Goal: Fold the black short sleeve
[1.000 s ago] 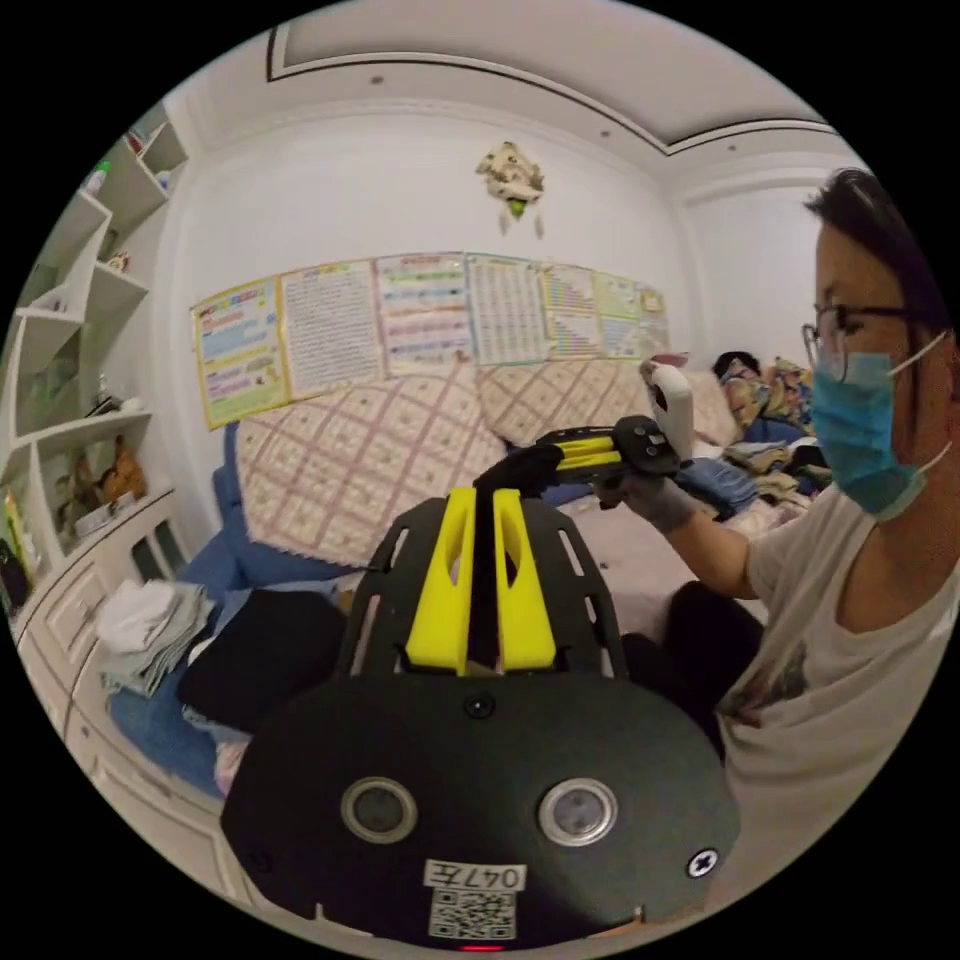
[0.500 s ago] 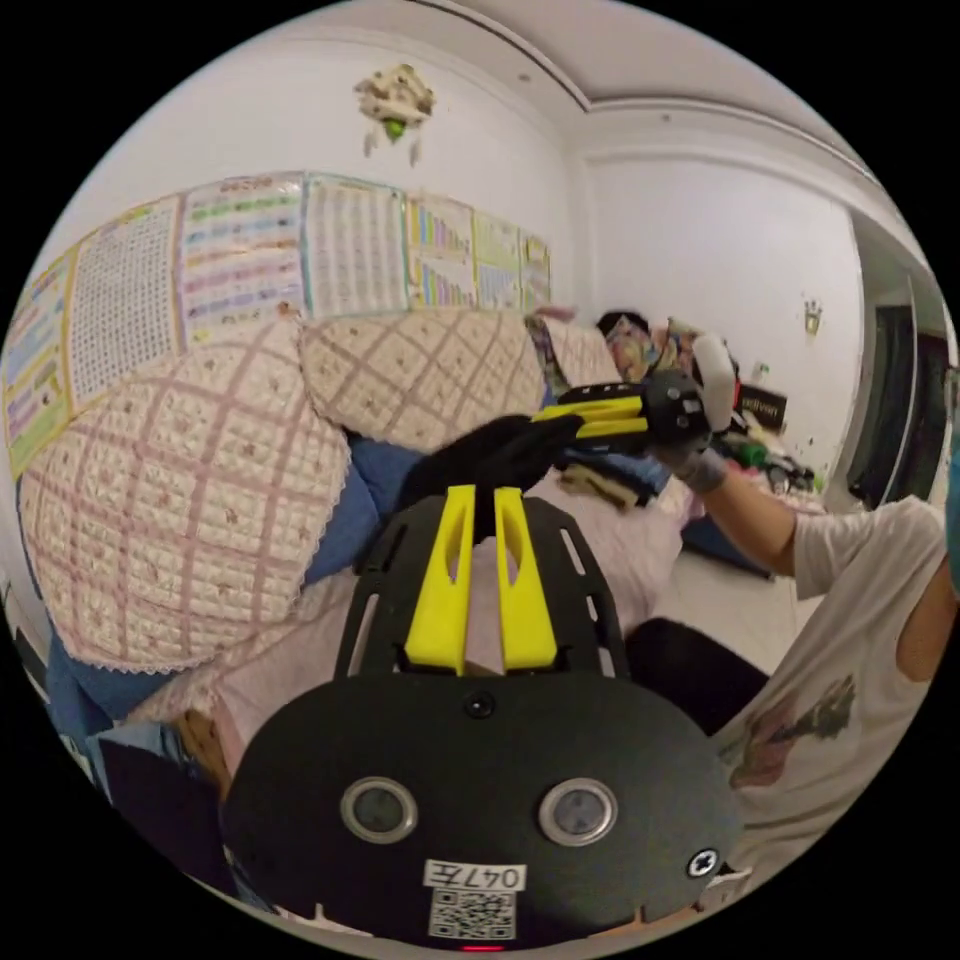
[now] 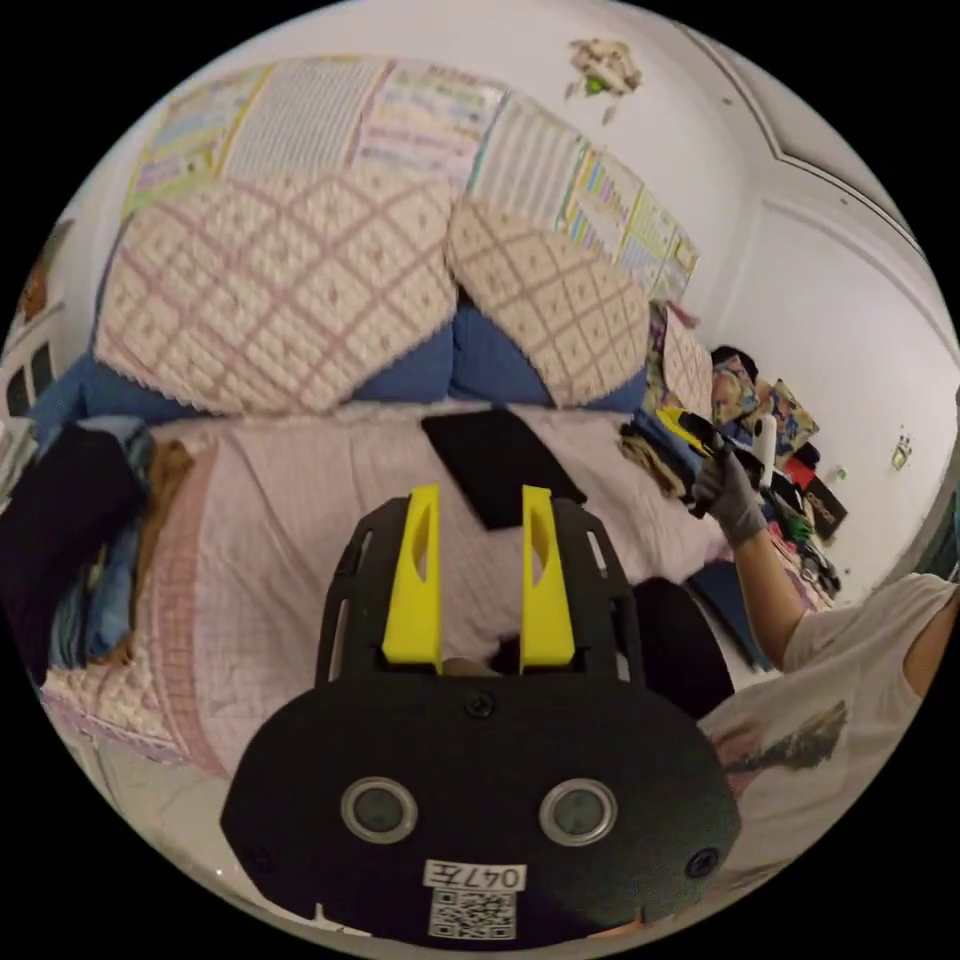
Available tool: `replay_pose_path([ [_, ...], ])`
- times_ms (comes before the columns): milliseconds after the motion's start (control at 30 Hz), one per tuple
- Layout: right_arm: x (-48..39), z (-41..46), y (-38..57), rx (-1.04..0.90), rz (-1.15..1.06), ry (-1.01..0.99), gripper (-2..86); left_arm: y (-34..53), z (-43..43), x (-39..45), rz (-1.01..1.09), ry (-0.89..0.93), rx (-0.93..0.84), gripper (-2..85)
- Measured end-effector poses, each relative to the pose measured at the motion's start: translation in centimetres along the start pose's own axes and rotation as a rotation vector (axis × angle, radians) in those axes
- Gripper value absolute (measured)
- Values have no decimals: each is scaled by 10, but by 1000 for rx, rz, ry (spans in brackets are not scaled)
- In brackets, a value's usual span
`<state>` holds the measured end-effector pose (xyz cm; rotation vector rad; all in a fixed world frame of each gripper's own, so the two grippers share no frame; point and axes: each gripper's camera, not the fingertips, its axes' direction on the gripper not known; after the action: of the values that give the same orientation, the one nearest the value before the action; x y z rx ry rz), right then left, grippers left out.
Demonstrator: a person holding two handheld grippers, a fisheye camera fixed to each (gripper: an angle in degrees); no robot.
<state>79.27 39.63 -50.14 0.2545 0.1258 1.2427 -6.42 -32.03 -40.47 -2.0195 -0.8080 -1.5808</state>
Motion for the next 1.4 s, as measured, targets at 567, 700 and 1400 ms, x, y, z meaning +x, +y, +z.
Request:
replay_pose_path([
  [567, 152, 91, 33, -357, 72, 246, 56, -106, 179, 191, 98, -16, 218, 97],
  [700, 195, 98, 38, -449, 94, 261, 61, -110, 202, 188, 81, 126, 204, 89],
  [1400, 280, 115, 66, -601, 63, 271, 45, -194, 261, 267, 118, 162, 93, 94],
])
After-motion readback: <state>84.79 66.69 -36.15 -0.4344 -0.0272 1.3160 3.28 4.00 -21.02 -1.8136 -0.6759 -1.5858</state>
